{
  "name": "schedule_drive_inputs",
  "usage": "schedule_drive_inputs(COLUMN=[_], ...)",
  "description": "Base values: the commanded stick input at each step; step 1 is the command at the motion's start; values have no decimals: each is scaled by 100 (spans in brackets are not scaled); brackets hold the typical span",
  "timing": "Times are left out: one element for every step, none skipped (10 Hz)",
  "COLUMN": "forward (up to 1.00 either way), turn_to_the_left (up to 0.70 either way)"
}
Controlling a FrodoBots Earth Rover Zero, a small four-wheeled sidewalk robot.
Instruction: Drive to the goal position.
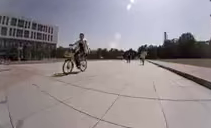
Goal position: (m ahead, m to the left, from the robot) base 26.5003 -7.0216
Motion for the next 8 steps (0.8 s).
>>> schedule_drive_inputs(forward=[100,100,100,100,100,100,100,100], turn_to_the_left=[0,0,0,0,0,0,0,0])
